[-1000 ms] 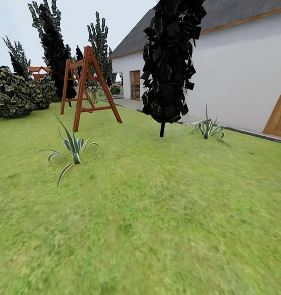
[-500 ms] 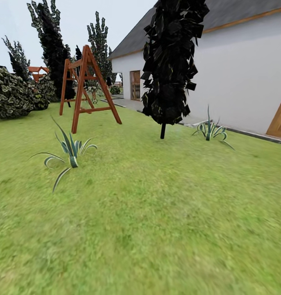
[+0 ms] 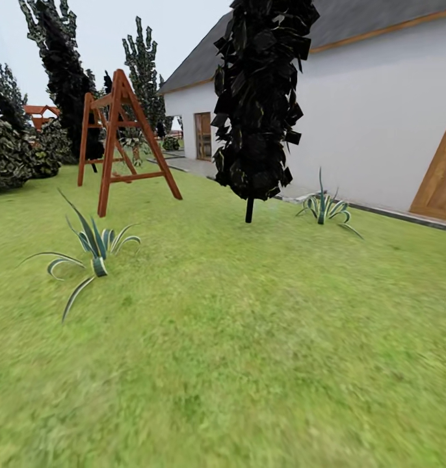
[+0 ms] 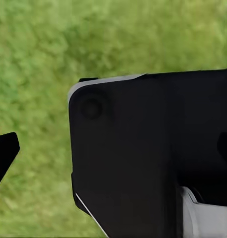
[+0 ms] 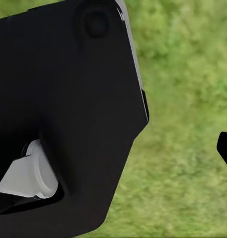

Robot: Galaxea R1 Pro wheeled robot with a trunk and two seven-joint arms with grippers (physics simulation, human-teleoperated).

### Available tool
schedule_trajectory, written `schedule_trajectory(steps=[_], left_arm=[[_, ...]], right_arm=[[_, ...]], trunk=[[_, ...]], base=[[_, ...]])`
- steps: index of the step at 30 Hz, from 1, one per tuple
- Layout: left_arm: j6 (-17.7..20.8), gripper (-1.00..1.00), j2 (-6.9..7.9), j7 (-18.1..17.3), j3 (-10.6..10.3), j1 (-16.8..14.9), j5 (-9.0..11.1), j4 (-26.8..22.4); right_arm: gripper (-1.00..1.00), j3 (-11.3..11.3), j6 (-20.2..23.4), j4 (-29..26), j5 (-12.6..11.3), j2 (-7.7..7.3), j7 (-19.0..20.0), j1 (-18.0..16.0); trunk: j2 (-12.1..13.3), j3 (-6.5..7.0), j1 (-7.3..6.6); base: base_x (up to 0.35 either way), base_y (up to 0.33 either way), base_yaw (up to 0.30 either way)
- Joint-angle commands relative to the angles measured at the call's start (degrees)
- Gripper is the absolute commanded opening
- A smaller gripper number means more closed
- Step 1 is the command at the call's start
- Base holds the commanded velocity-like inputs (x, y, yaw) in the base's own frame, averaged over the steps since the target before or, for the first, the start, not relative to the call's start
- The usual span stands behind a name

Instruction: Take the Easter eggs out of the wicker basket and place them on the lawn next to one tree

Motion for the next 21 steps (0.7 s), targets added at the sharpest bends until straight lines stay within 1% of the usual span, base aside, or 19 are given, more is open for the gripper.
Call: schedule_trajectory(steps=[1,5,8,21], left_arm=[[-0.20,1.00,0.01,0.06,-0.29,-0.04,-0.05,0.04],[-0.21,1.00,0.01,0.06,-0.29,-0.01,-0.05,0.04],[-0.22,1.00,0.01,0.06,-0.30,-0.02,-0.05,0.04],[-0.20,1.00,-0.06,0.06,-0.29,-0.05,-0.05,0.04]], right_arm=[[1.00,-0.19,-0.15,-0.03,-0.02,0.00,-0.01,-0.01],[1.00,-0.18,-0.15,-0.03,-0.02,-0.03,-0.01,-0.01],[1.00,-0.20,-0.15,-0.03,-0.02,-0.04,-0.01,-0.01],[1.00,-0.18,-0.15,-0.03,0.00,0.04,-0.01,-0.01]], trunk=[[-0.10,-0.08,0.07],[-0.10,0.04,0.07],[-0.10,0.07,0.07],[-0.10,0.10,0.07]], base=[[0.340,0.000,-0.239],[0.340,0.000,-0.232],[0.340,0.000,-0.124],[0.340,0.000,-0.020]])
